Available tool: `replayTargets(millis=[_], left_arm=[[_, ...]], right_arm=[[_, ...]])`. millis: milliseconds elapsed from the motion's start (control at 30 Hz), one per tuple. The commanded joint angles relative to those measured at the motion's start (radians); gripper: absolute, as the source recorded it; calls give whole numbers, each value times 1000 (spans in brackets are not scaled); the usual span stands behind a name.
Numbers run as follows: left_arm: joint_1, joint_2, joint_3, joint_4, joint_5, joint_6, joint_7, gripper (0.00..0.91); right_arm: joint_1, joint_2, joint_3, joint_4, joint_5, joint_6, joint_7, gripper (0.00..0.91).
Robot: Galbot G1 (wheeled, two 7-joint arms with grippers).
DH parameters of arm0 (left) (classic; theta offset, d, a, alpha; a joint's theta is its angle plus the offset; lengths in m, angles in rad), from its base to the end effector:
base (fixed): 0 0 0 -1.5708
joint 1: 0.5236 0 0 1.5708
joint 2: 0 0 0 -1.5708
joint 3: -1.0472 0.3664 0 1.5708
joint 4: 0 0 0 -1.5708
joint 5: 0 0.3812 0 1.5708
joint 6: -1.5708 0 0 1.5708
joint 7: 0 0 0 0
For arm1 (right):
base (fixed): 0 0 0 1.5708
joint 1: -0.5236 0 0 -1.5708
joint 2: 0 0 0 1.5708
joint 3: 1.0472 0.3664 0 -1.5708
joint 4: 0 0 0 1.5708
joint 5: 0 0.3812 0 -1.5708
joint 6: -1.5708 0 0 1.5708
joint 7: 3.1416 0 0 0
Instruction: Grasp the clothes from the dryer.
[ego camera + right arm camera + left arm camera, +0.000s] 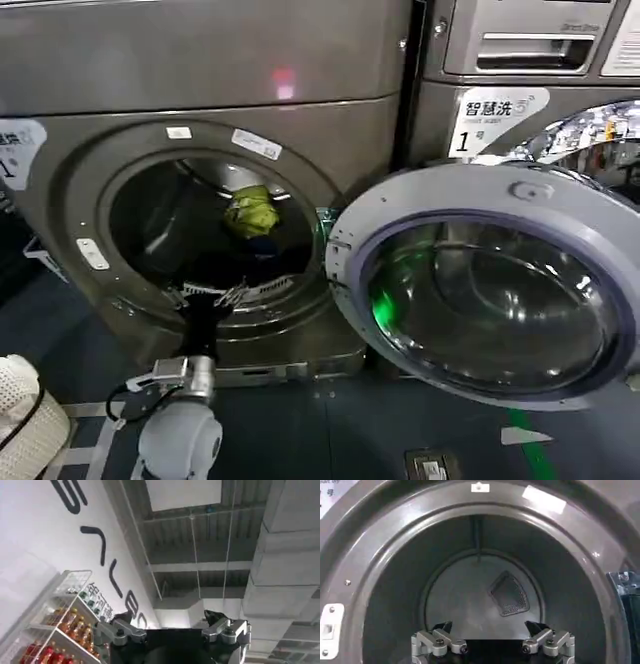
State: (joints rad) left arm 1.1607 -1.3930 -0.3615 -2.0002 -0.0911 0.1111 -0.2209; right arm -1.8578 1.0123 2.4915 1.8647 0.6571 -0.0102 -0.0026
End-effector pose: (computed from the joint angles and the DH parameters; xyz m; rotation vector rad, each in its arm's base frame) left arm 0.3156 -0.0183 -0.2517 -0.0086 2.9577 0.0440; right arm -0.1253 -0.4210 0.0755 1.4604 1.9448 -0.8970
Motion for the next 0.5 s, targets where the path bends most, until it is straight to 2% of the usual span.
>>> replayTargets(millis=[33,233,500], left_arm=[[-175,-6,6,218,-26,3,3,907],[-409,-50,21,521,18,-64,20,907],[-617,-95,-4,839,55,-117,68,907]], right_arm=[[-5,-3,18,11,8,3,3,907],[-12,-2,33,20,44,24,-30,907],[-18,-2,44,20,58,35,-44,907]])
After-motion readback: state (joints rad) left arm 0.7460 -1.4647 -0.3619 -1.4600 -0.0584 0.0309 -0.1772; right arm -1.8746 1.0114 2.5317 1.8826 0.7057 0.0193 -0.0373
